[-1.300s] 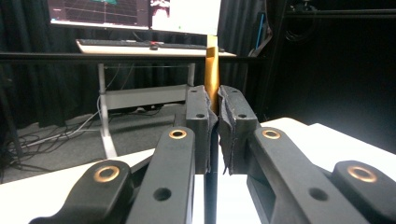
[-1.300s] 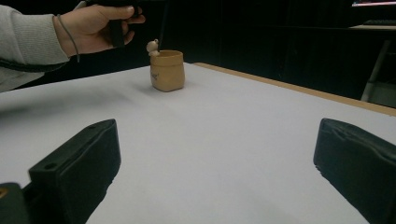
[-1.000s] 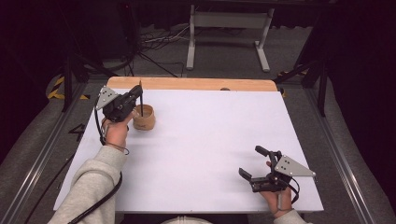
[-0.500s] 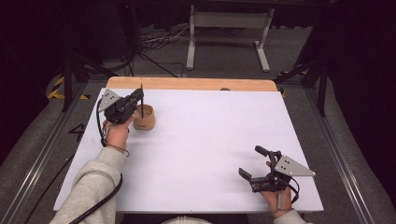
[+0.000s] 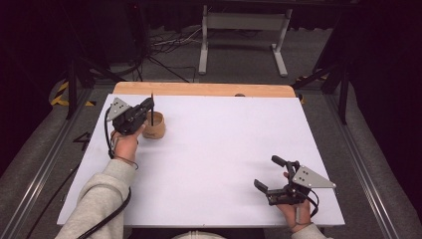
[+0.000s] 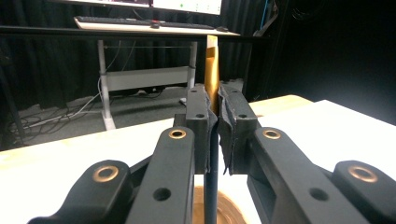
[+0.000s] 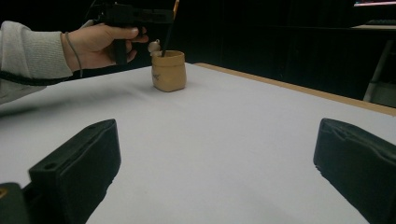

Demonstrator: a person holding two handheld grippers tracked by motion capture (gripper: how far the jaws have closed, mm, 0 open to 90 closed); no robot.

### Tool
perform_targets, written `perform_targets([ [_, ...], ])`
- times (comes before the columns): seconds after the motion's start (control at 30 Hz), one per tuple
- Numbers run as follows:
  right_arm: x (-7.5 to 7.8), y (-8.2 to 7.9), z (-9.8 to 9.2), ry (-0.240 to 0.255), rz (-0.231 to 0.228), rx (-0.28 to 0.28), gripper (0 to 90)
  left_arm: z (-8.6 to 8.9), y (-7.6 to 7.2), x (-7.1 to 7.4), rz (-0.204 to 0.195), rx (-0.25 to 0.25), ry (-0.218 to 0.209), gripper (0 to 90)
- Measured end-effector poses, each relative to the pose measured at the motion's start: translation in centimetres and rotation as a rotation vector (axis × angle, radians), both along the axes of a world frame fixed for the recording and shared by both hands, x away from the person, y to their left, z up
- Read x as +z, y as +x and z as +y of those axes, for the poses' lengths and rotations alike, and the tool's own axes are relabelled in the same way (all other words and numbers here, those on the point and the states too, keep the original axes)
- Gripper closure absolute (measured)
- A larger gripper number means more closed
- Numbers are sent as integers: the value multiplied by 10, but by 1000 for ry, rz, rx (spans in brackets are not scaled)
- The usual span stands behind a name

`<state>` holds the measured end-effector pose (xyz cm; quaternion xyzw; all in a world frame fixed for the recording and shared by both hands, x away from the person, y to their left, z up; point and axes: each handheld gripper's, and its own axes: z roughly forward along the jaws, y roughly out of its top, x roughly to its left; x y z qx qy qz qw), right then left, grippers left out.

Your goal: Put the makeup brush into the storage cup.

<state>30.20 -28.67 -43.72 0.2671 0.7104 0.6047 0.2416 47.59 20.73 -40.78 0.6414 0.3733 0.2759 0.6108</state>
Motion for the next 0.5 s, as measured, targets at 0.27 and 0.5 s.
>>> perform_targets([
  [0.27,0,0,0,0,-1,0,10,4,-4,3,22,-44,-40,691],
  [0.5,1,1,-1,-2,-4,-6,10,8,-9,7,17,-80,-48,427],
])
